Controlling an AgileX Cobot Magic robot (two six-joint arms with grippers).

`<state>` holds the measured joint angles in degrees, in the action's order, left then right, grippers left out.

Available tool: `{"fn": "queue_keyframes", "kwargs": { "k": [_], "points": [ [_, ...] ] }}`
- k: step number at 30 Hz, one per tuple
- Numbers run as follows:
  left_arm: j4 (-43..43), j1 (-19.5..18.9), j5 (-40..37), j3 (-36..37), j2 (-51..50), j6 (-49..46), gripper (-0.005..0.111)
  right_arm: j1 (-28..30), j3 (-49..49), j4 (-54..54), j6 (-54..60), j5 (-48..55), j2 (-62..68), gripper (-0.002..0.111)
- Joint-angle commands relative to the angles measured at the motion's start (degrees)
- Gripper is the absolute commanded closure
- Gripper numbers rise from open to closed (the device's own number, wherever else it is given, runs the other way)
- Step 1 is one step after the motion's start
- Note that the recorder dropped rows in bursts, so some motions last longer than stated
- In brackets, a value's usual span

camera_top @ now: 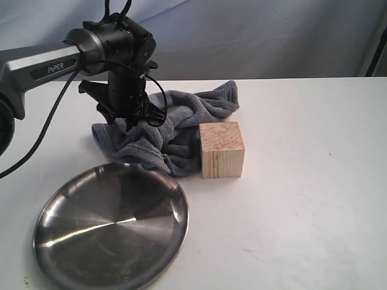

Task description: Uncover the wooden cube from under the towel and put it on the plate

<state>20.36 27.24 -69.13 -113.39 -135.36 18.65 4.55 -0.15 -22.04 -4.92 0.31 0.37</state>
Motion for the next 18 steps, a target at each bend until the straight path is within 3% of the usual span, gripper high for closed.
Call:
{"fn": "queue_keyframes", "kwargs": {
  "k": [1,6,18],
  "points": [
    [-0.2,0.0,-0.2,-0.2,0.1,0.8,0.034,0.0,0.1,-0.3,-0.2,0.7,-0.4,0.105],
    [-0.2,0.0,-0.8,-0.2,0.1,0.8,0.022,0.0,0.1,-0.3,-0.2,0.7,-0.4,0.105],
    [6.0,0.0,-0.8,-1.8,0.6,0.8,0.021,0.0,0.1,-0.3,-0.2,0.7,-0.4,0.105]
  ]
}}
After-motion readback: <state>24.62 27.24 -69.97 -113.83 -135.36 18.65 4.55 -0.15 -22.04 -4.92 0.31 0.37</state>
